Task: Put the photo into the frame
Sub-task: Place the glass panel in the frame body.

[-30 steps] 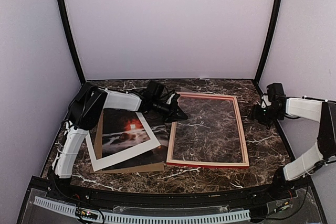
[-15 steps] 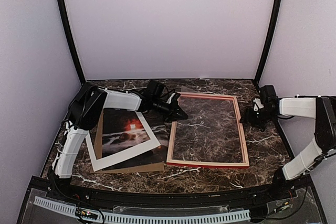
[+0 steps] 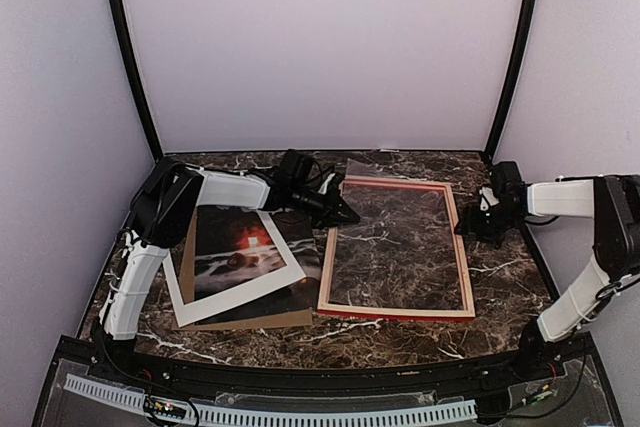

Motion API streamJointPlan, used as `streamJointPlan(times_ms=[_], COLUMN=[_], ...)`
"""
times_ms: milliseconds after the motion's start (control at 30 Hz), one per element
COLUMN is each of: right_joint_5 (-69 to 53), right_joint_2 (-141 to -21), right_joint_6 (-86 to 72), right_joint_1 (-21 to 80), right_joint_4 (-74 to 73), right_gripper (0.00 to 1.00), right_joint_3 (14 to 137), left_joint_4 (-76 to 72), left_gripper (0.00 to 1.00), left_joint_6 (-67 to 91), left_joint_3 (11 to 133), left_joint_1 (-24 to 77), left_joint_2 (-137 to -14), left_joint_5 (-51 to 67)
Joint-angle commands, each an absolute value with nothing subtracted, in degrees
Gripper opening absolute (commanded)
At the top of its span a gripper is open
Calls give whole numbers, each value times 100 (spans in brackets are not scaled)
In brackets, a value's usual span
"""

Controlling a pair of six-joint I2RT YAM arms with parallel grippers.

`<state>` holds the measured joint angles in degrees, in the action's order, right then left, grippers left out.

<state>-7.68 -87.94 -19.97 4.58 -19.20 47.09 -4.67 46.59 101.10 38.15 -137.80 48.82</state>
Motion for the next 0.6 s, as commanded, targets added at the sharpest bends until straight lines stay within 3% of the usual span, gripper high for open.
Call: streamJointPlan(times_ms=[0, 567], right_joint_5=[-682, -593], right_joint_2=[-8937, -9171], right_joint_6=[-1986, -1995], right_joint_1=[487, 486], right_joint_4=[-1747, -1831], right_gripper=[68, 68], right_joint_3=[4950, 5256], left_joint_4=[-619, -561], left_gripper=[0, 0], left_joint_6=[4487, 4529], left_joint_3=[10280, 10500], left_joint_1=[3856, 3794], left_joint_2=[-13758, -13912], left_joint_5=[4787, 4733])
